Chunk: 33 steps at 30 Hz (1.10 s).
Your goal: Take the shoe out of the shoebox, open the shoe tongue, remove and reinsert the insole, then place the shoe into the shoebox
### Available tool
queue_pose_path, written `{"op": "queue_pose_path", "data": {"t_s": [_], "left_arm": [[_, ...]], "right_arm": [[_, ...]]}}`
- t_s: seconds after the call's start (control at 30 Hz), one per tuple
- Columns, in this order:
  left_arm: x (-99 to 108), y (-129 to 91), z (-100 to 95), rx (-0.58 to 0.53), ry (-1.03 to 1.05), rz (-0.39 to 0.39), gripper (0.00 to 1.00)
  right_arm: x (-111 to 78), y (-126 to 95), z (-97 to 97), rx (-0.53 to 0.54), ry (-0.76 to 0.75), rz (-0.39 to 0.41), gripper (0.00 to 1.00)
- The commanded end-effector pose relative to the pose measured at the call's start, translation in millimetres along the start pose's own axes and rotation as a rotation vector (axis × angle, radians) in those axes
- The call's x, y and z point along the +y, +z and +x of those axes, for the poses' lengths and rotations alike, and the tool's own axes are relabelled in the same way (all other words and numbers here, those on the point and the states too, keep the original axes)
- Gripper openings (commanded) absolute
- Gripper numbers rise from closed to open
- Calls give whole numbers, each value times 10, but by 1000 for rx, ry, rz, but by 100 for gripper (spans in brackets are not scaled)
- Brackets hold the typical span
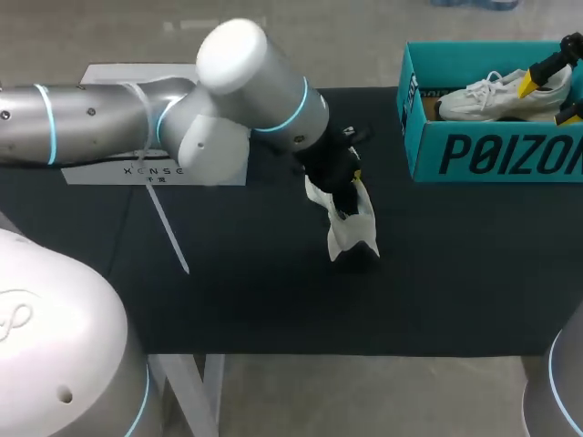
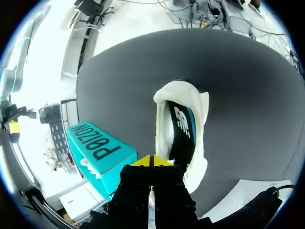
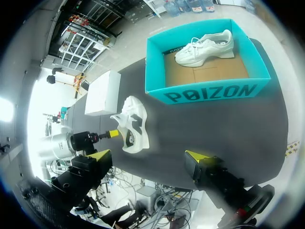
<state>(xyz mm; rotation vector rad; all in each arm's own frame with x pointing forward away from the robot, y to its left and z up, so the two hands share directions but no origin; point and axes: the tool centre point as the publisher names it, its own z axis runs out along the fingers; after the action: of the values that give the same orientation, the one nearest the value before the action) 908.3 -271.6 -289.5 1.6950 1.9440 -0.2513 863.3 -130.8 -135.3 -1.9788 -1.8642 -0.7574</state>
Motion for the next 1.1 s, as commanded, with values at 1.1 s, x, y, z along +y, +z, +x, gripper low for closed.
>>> {"op": "queue_pose_path", "data": {"t_s": [1.1], "left_arm": [[-265, 148, 276, 408, 248, 323, 0]], "right_arm": [[6, 4, -2, -1, 0, 1, 100]]}}
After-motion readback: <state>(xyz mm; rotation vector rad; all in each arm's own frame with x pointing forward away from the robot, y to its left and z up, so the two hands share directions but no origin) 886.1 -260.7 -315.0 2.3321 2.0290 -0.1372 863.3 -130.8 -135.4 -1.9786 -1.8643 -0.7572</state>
